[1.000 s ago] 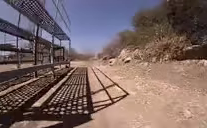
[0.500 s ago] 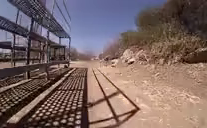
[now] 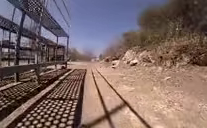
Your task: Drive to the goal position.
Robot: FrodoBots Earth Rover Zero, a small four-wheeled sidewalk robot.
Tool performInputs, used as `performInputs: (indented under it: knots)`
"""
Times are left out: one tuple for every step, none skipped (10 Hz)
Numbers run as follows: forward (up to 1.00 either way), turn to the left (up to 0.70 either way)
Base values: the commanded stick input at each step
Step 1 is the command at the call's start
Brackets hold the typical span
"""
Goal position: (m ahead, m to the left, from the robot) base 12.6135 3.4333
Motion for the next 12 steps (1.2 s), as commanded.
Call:
performInputs:
  knots:
    - [1.00, 0.27]
    - [1.00, 0.00]
    - [1.00, 0.00]
    - [1.00, 0.00]
    - [1.00, 0.00]
    - [1.00, 0.00]
    - [1.00, 0.00]
    - [1.00, 0.00]
    - [1.00, 0.00]
    - [1.00, 0.00]
    - [1.00, 0.00]
    - [1.00, 0.00]
